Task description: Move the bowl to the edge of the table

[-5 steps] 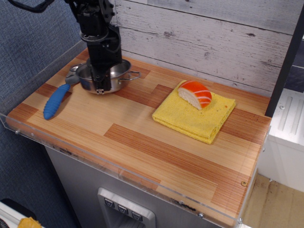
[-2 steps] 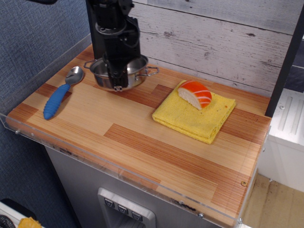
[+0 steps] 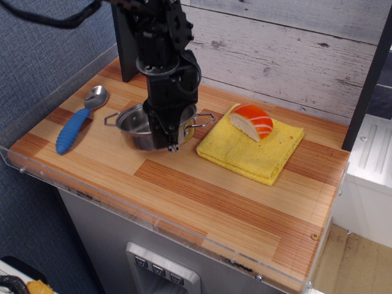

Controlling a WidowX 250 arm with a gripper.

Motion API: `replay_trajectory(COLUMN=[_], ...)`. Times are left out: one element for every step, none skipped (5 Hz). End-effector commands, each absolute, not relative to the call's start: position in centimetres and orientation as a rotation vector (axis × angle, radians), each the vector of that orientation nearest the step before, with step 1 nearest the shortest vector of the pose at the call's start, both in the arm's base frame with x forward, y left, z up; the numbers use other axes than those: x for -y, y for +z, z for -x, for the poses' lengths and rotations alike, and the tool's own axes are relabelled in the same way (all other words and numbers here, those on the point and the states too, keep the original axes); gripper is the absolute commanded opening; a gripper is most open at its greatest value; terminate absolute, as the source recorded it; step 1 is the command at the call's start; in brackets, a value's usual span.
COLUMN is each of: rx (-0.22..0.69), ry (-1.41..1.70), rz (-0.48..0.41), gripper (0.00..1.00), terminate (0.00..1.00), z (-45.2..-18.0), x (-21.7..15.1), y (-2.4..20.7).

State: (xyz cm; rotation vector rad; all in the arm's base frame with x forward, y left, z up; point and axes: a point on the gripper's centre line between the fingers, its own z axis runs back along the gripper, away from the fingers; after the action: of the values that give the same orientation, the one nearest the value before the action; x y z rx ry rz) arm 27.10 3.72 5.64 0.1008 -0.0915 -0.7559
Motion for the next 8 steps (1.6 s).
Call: replay_trajectory(rx=[0.105, 0.086, 0.093, 0.096, 0.083, 0.06, 0.025, -0.009], ry=[-0.464, -0.405, -0.406, -0.422, -0.44, -0.548, -0.666, -0.722], rz=[-0.133, -0.107, -0.087, -0.109, -0.106, -0.117, -0.155, -0.177], gripper=[0.0, 0.0, 0.0, 0.0, 0.0, 0.0, 0.0, 0.0], terminate=[0.0, 0.0, 0.0, 0.0, 0.0, 0.0, 0.0, 0.0], z=[-23.8, -22.4, -22.3, -22.9, -22.8, -23.0, -23.4, -23.9], x=[-1.0, 0.9, 3.2, 4.0, 3.8, 4.7, 5.7, 5.9], y=[6.5, 5.6, 4.7, 4.4, 4.2, 3.7, 3.2, 2.9])
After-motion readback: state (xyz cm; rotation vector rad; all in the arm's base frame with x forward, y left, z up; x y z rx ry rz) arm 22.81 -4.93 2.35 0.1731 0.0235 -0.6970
